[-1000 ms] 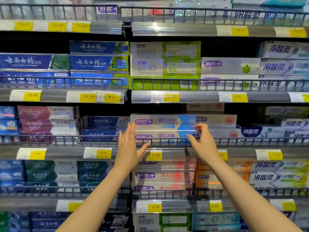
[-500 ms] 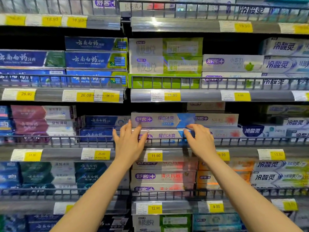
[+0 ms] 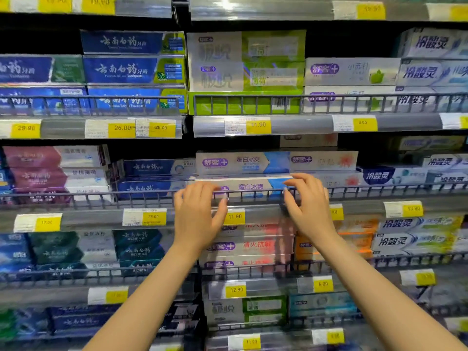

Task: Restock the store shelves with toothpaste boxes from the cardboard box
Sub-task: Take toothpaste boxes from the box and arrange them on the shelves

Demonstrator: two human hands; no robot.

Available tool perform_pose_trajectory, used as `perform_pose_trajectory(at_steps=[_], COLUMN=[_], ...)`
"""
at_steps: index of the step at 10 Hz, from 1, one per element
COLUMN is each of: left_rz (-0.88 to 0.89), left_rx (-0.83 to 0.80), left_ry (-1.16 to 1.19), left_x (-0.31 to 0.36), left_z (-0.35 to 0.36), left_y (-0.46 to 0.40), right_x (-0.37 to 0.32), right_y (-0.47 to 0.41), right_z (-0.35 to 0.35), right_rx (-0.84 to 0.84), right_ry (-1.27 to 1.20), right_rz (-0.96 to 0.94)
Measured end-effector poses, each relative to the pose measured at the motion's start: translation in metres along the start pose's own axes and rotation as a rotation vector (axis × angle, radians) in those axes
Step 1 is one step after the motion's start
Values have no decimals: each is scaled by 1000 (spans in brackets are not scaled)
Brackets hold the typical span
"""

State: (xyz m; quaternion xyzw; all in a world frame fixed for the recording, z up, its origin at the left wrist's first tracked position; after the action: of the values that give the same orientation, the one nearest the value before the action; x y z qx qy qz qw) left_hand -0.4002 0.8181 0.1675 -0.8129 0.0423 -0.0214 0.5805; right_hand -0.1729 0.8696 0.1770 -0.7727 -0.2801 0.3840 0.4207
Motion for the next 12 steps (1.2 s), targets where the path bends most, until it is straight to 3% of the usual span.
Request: perform_pose_trajectory(at_steps=[1,2,3,5,7,8,9,10,12], left_rz=[145,280,299,179,-73,-532,-485,-563,-512], left_rx=[-97,-363,-655,-1056,-1271,-1413,-1543,-1695,-1763], left_ry=[112,243,344,337,272,275,276,222,174], left_x=[26,52,75,125,166,182,192,196,212], left_z=[0,21,42,71,83,75,79,77,129], left_y=[24,76,140,259,377,460,519,605,698], right_x=[-5,10,38,99,156,187,210,244,278], right_y=[36,101,173,297,409,469,518,585,688], right_z=[-7,-12,-16,-29,-35,-34,-24,-1,55], right_rx=[-75,-251,-441,-733,-1001,-1239,-1357,-1394,-1427], right_ry=[44,89,63,39,3,11,-74,-89,-291], right_rz=[-95,-53,150,464,710,770,838,982,1131])
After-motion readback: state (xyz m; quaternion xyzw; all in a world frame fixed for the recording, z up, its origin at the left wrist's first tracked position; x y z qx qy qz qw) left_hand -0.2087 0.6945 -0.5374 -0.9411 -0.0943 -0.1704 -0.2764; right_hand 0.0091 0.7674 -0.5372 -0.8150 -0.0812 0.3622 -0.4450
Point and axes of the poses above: each hand's wrist, its own y-axis away from the middle knuckle, its own z-axis out of the palm, x = y × z, the point moved 3 cm from there along -y, towards the middle knuckle, and after that the axes turned 14 degrees about -y, right-handed, at the moved point
